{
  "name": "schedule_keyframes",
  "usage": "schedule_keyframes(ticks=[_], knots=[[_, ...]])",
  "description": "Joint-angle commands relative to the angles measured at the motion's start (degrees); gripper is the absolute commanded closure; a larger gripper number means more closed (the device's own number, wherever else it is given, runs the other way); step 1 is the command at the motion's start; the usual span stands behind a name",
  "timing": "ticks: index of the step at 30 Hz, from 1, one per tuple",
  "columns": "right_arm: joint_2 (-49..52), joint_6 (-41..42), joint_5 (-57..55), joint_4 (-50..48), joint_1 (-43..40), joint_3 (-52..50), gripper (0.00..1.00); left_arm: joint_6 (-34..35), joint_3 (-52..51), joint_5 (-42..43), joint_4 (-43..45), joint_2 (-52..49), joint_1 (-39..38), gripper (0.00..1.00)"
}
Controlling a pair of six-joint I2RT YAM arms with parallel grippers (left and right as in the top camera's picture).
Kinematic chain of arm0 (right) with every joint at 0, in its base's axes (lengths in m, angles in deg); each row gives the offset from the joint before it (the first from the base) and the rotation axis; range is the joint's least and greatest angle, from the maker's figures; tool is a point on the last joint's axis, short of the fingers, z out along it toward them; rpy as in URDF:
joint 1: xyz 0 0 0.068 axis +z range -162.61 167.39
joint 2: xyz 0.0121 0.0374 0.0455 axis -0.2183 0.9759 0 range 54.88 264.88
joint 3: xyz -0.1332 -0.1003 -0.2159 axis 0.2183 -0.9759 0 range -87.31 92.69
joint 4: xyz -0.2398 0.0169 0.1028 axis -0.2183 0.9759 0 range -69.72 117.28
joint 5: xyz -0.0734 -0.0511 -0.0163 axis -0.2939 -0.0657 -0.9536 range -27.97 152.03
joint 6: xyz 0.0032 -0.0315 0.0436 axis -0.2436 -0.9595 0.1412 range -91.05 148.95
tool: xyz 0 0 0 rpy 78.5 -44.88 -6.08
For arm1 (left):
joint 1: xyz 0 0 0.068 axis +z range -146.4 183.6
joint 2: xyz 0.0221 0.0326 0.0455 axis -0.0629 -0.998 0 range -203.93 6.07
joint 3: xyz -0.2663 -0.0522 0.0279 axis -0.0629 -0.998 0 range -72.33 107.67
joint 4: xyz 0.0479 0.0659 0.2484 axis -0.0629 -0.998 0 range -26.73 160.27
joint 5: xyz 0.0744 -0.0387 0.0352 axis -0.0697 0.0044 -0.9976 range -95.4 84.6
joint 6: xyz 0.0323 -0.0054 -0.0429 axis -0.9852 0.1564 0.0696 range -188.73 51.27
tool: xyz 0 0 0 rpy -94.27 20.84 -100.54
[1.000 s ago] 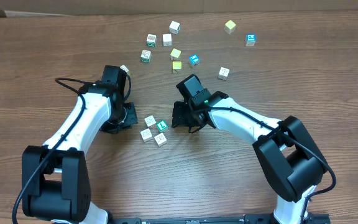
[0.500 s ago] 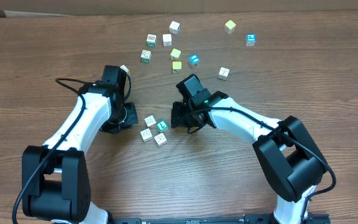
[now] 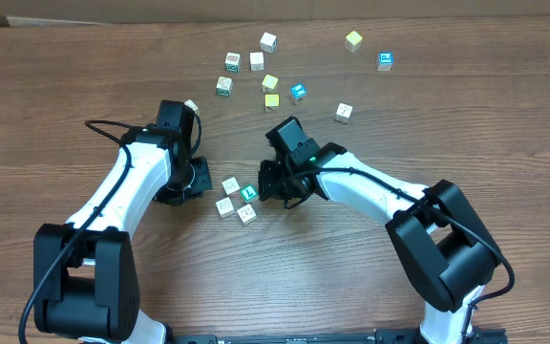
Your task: Form a circle
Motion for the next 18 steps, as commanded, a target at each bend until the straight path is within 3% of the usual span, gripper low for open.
schedule_keyframes(ticks=[1, 18], knots=[[-1.42, 0.22, 0.26, -0.63, 0.39, -0.31, 0.96, 0.96, 1.01, 0.63, 0.07, -0.31, 0.24, 0.91], [-1.42, 0.22, 0.24, 0.11, 0.98, -0.31, 0.96, 0.96, 1.01, 0.66, 0.07, -0.31, 0.24, 0.91]])
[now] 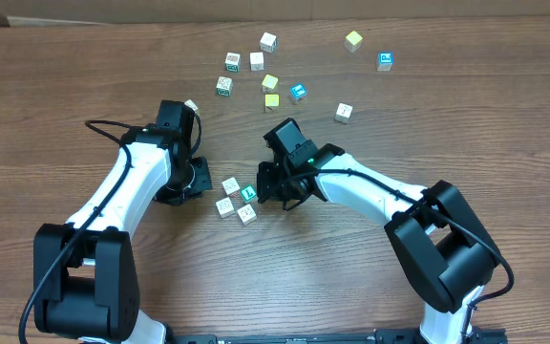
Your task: Form a circle
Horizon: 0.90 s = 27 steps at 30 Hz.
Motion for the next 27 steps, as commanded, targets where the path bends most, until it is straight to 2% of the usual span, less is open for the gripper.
schedule_keyframes(ticks=[1, 9, 14, 21, 27], knots=[[-1.42, 0.24, 0.07, 0.07, 0.37, -0.31, 0.96, 0.98, 1.01, 0.63, 0.09, -0.31, 0.24, 0.91], [-1.42, 0.24, -2.05, 0.46, 0.37, -0.31, 0.96, 0.96, 1.01, 0.63, 0.09, -0.31, 0.24, 0.91], [-1.42, 0.22, -4.96, 0.04, -0.55, -0.20, 0.96, 0.63, 1.01, 0.66, -1.01, -0.31, 0.24, 0.96], [-1.44, 0.20, -4.74, 2.73, -6.49, 0.26, 0.96, -0.57, -0.42, 0.70, -7.56, -0.33, 0.17, 0.96], [-1.44, -0.44, -3.17, 4.50, -11.78, 0.24, 0.96, -0.55, -4.81, 3.80, -4.11, -0.33, 0.09, 0.96]])
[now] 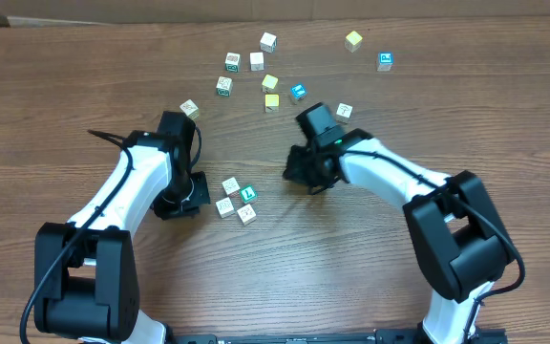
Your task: Form a circle
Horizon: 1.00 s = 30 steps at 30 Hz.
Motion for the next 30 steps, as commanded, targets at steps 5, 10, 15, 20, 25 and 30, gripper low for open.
schedule_keyframes(ticks=[5, 10, 15, 20, 25, 30], knots=[[-1.44, -1.95, 0.92, 1.57, -5.66, 0.24, 0.96, -0.46, -3.04, 6.01, 3.74, -0.33, 0.09, 0.96], [-1.44, -3.28, 0.90, 2.34, -9.25, 0.24, 0.95, -0.46, -3.08, 7.15, 3.43, -0.33, 0.09, 0.96], [-1.44, -4.98, 0.72, 2.36, -12.09, 0.24, 0.93, -0.46, -3.08, 9.99, 3.34, -0.33, 0.09, 0.96], [-1.44, -5.01, -3.69, 3.48, -14.23, 0.24, 0.93, 1.05, -3.08, 10.32, 3.21, -0.33, 0.09, 0.96], [-1.44, -5.03, -4.92, 3.67, -14.82, 0.24, 0.93, 2.45, -3.10, 8.85, 3.17, -0.35, 0.09, 0.96], [-1.44, -4.98, -7.91, 3.63, -14.82, 0.22, 0.75, 4.61, -3.23, 8.41, 3.45, -0.42, -0.59, 0.96]])
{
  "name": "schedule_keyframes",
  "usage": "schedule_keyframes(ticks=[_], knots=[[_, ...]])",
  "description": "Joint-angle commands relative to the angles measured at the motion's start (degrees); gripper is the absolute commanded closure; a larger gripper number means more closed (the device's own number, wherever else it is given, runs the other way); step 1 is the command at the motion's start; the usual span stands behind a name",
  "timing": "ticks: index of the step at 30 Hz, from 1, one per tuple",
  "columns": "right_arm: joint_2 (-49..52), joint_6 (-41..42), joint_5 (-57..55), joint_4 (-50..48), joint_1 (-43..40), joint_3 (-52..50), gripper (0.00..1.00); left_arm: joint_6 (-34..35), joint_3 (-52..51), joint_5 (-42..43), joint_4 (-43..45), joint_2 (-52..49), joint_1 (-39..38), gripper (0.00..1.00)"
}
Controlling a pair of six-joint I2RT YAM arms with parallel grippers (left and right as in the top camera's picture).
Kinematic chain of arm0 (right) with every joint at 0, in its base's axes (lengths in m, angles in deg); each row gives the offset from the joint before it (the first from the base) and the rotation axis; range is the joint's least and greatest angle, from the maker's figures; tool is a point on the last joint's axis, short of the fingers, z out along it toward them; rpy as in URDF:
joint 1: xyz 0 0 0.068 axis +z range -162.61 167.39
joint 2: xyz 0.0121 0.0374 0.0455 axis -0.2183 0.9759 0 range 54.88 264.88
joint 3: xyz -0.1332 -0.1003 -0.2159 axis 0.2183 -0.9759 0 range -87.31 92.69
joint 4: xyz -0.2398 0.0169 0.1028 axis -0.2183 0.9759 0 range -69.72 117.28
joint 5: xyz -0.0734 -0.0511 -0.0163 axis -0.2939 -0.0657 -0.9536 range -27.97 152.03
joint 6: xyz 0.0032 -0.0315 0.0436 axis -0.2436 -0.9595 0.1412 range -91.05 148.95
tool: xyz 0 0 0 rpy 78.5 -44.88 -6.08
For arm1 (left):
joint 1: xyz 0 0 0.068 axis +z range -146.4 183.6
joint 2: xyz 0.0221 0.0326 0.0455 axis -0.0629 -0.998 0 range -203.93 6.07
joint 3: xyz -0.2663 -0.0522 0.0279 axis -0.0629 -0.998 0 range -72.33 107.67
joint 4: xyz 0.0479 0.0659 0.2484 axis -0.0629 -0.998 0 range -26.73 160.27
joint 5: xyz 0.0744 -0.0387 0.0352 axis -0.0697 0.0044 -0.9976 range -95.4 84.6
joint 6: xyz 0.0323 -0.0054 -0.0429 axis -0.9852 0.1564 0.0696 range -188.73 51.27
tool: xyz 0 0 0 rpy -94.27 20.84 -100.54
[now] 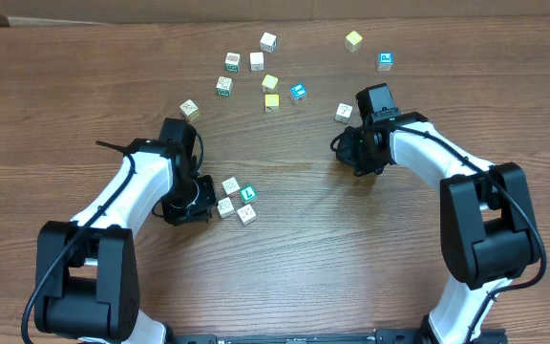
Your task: Form a circle
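Small letter cubes are the task's things. A loose group of them lies mid-table: a beige cube (230, 184), a green one (247, 193), and two more beige cubes (224, 205) (246, 213). My left gripper (204, 207) is low at the group's left edge, beside the lower left cube. Whether it touches that cube is unclear, and its jaws are hidden under the wrist. My right gripper (345, 151) is to the right, just in front of a lone beige cube (344, 112). Its jaws cannot be made out either.
Several loose cubes lie at the back: white (268, 41), yellow (353, 39), blue (386, 60), blue (298, 92), yellow (272, 100), green-faced (224, 85), and a beige one (190, 109) behind my left arm. Black cables trail from both arms.
My right gripper has moved further right and back, from the table's middle to just in front of the lone beige cube. My left gripper has shifted right, up to the group's left edge.
At first my right gripper was at the right side of the central group, by the green cube, and my left waited to its left. Then the right one stood clear, with the green cube left in the group. Now it is far right and the left is closer.
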Motion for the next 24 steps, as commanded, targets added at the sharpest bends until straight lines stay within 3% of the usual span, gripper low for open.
schedule_keyframes(ticks=[1, 2, 3, 24], knots=[[-1.44, -0.57, -3.61, -0.22, -0.22, 0.24, 0.62, 3.08, -0.46, -0.85, 0.09, -0.42, -0.90, 0.96], [-1.44, -0.57, -3.98, -0.22, -0.22, 0.22, 0.13, 3.63, -0.59, -1.68, 0.22, -0.42, -1.57, 0.96], [-1.44, -0.57, -3.98, -0.22, -0.22, 0.24, 0.00, 4.04, -0.72, -2.25, 0.24, -0.42, -1.90, 0.96], [-1.44, -0.55, -3.96, -0.24, -0.22, 0.24, 0.00, 7.65, -1.42, -4.24, 1.86, -0.42, -3.52, 0.96]])
